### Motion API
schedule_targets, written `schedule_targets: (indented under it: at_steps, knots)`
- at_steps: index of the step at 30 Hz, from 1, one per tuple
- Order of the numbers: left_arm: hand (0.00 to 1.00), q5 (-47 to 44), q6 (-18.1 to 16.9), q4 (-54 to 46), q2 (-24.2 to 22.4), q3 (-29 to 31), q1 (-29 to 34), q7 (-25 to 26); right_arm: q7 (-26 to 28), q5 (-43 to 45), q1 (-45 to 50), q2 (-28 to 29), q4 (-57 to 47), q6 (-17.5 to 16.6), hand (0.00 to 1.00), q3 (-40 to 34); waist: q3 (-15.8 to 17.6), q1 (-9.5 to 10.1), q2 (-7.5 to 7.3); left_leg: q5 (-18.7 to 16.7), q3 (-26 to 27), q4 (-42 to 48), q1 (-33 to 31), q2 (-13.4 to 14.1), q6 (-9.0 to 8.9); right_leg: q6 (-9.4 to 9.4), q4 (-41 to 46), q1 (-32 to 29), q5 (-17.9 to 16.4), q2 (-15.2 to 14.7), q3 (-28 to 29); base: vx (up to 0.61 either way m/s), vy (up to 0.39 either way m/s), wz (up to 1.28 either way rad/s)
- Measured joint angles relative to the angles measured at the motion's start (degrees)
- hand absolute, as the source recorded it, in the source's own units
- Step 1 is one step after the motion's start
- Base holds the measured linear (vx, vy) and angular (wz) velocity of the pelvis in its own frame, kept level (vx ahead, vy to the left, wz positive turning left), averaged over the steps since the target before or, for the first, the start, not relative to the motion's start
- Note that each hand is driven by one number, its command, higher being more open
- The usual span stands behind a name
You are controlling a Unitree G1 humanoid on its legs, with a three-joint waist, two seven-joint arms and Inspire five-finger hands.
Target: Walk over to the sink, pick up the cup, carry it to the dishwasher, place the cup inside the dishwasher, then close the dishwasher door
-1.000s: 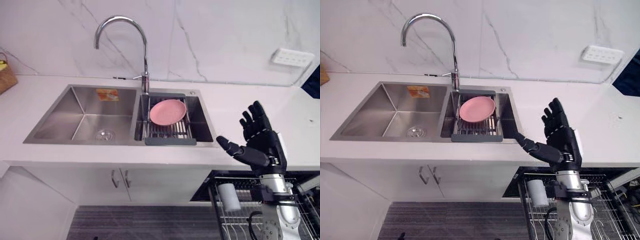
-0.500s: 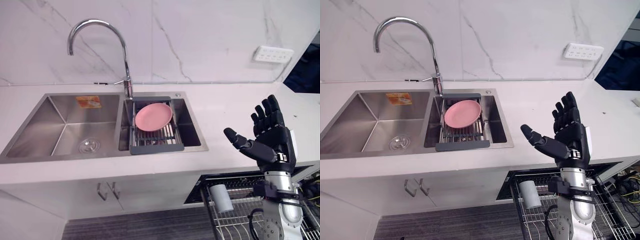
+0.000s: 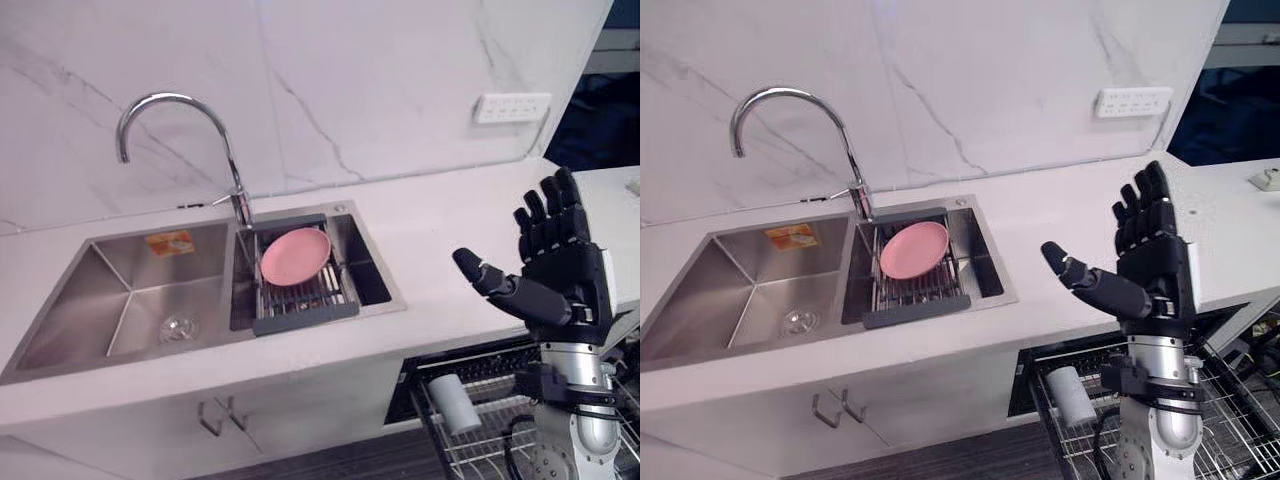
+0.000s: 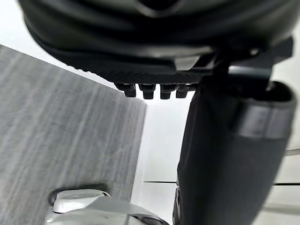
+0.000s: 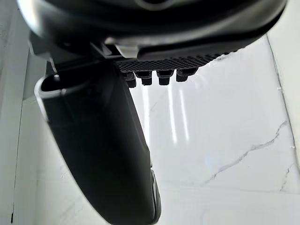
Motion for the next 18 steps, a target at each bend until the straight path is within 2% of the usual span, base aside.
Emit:
schedule_targets:
  at_steps: [1,2,3,5,6,7,9,10,11,13,15,16,17,18]
  knots:
    - [1.00,0.1,0.0,0.0,0.1,0.0,-0.1,0.0,0.4,0.0,0.0,-0.1,-0.3,0.0,1.00,0.5,-0.1,-0.03,-0.09,0.1,0.3,0.0,0.1,-0.3,0.09,0.31,0.0,0.0,-0.1,-0.4,0.2,0.22,0.263,-0.37]
    - [1.00,0.3,0.0,0.1,0.5,0.0,-0.3,0.0,2.1,0.0,-0.1,-0.4,-1.1,-0.2,1.00,1.7,-0.2,-0.06,-0.67,0.4,1.1,0.0,0.5,-1.5,0.84,1.46,0.1,-0.1,-0.5,-1.7,0.8,0.21,0.246,-0.10]
    - [1.00,0.3,0.2,0.3,1.0,0.0,-0.9,0.0,3.8,-0.2,-0.2,-0.5,-1.0,-0.2,1.00,2.0,-0.5,-0.12,-1.38,0.3,1.2,-0.5,0.9,-2.9,1.85,2.10,0.1,0.2,-0.4,-3.0,0.8,0.27,0.287,-0.01]
    - [1.00,0.4,0.2,0.7,1.6,0.0,-1.8,0.0,4.7,-0.6,-1.2,-0.8,0.0,-0.1,1.00,1.9,-1.0,-0.12,-2.19,-0.1,0.9,-1.0,2.0,-4.5,2.68,2.95,0.4,0.8,0.1,-4.3,0.8,0.23,0.194,0.22]
    - [1.00,0.5,0.2,1.6,2.0,0.0,-2.6,0.0,4.8,-0.5,-2.6,-1.2,1.5,0.2,1.00,1.7,-1.2,-0.11,-2.39,-0.6,0.5,-1.9,2.8,-5.1,3.10,3.83,1.6,1.0,0.6,-4.6,0.4,0.19,0.151,0.24]
    - [1.00,0.6,0.2,2.1,2.4,0.0,-3.1,0.0,4.9,-0.5,-3.2,-1.4,2.2,0.2,1.00,1.5,-1.3,-0.11,-2.47,-0.8,0.1,-2.6,3.1,-5.4,3.15,3.89,2.6,0.7,0.7,-4.6,0.2,0.19,0.164,0.24]
    - [1.00,0.6,0.1,3.6,2.7,-0.2,-3.9,-0.1,4.8,-0.5,-4.7,-2.3,4.5,0.4,1.00,1.4,-1.6,-0.08,-2.35,-1.8,-0.6,-5.0,4.4,-5.7,3.21,5.62,10.9,-2.8,-0.5,-4.6,-0.8,0.09,0.109,0.11]
    - [1.00,0.7,0.1,4.5,3.0,-0.8,-4.2,-0.2,4.9,-0.5,-5.5,-2.2,5.6,0.6,1.00,1.7,-1.6,-0.14,-2.38,-2.0,-1.4,-7.0,5.7,-6.1,3.41,7.10,22.0,-8.5,-1.6,-5.2,-1.0,0.08,0.095,-0.06]
    - [1.00,0.8,0.1,4.5,4.1,-3.0,-3.6,-0.2,5.0,-0.5,-6.1,-2.1,7.0,0.6,1.00,2.2,-1.2,-0.53,-2.81,-1.6,-2.8,-9.1,7.7,-7.1,3.77,7.07,32.9,-14.1,-2.4,-6.0,-0.9,0.14,0.118,-0.01]
    - [1.00,0.8,0.8,4.8,5.4,-5.3,-2.4,-0.6,5.3,-0.6,-6.3,-2.0,9.7,0.6,1.00,3.4,-1.4,-1.71,-3.30,-0.5,-3.0,-10.3,10.1,-7.2,3.61,5.43,36.5,-17.2,-4.4,-6.8,-4.4,0.26,0.089,0.13]
    - [1.00,0.7,2.1,5.3,5.8,-5.3,-2.7,-0.6,5.3,-1.0,-6.7,-2.0,11.6,0.5,1.00,4.7,-1.6,-1.89,-3.61,-0.8,-3.5,-10.6,11.7,-6.6,3.13,3.81,32.3,-19.0,-5.4,-6.1,-8.9,0.29,-0.005,0.18]
    - [1.00,0.7,2.3,6.0,5.9,-5.2,-3.2,-0.6,5.4,-1.8,-7.0,-2.0,12.4,0.5,1.00,5.2,-1.4,-1.89,-3.33,-1.2,-4.2,-10.3,12.1,-5.8,2.49,3.12,28.1,-19.8,-5.2,-4.6,-11.4,0.29,-0.077,0.24]
    - [1.00,0.7,2.4,6.5,6.3,-5.0,-3.0,-0.7,5.3,-1.8,-7.3,-2.0,13.5,0.4,1.00,5.8,-1.2,-1.63,-3.47,-2.1,-4.8,-9.4,12.8,-5.3,0.92,0.83,22.8,-19.8,-2.4,-2.9,-13.8,0.28,-0.091,0.21]
    - [1.00,0.6,2.4,6.5,6.8,-4.7,-2.6,-0.7,5.3,-1.8,-7.5,-2.0,14.0,0.4,1.00,6.3,-1.2,-1.49,-4.07,-2.7,-4.9,-8.9,13.2,-5.5,0.07,-0.87,19.8,-19.5,1.2,-2.4,-14.6,0.35,-0.132,0.24]
